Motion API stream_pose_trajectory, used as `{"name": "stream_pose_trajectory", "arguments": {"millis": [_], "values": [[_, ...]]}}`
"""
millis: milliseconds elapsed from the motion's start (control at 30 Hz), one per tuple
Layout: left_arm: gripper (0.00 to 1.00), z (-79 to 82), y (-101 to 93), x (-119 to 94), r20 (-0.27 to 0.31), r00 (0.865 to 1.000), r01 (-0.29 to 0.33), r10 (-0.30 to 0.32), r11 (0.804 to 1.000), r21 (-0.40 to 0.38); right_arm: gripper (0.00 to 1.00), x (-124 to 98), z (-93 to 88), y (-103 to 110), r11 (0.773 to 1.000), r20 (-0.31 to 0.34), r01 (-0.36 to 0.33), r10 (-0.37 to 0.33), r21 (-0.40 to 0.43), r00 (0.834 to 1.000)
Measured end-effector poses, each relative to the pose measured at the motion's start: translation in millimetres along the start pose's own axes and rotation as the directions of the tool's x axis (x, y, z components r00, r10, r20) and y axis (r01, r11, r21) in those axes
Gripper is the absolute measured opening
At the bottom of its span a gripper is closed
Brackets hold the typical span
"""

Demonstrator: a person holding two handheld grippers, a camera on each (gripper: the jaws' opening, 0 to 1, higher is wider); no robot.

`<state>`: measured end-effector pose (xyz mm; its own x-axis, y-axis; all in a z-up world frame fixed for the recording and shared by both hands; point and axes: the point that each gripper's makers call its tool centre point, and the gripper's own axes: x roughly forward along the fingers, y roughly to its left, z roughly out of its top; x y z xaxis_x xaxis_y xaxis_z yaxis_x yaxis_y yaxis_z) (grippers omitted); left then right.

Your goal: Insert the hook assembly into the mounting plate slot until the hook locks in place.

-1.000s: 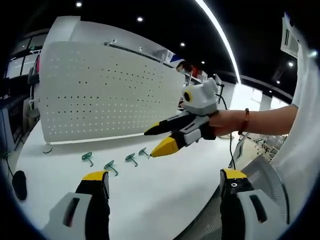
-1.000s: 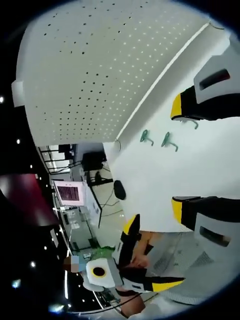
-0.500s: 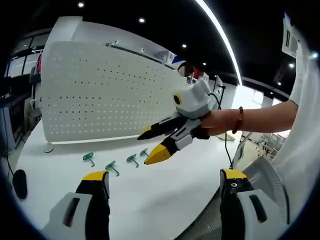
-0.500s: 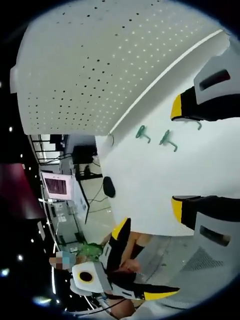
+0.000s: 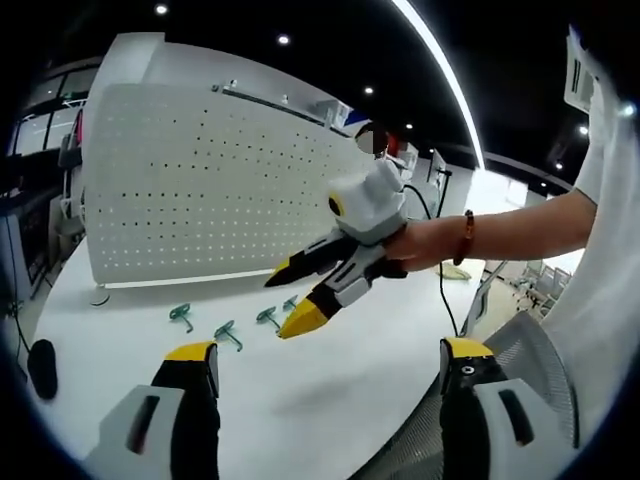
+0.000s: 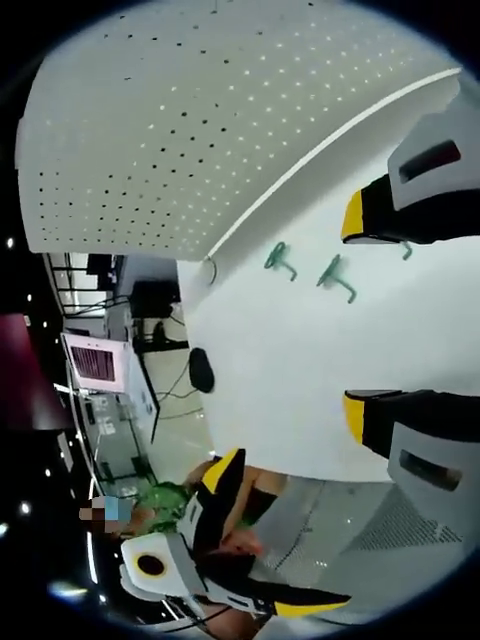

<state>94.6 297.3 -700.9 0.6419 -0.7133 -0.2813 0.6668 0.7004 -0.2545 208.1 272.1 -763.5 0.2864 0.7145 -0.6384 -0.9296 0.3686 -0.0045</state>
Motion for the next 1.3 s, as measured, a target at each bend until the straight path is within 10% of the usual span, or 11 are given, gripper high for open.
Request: {"name": "stream_pose_trajectory", "arguments": {"millis": [1300], "values": [[0.92,-6.2,0.0,1.9,0.023,1.0,-0.013,0.014,0.999,-0.038,0.48,43.9,-19.2,-16.9,0.996,-0.172,-0.062,0.049,-0.071,0.984]]}}
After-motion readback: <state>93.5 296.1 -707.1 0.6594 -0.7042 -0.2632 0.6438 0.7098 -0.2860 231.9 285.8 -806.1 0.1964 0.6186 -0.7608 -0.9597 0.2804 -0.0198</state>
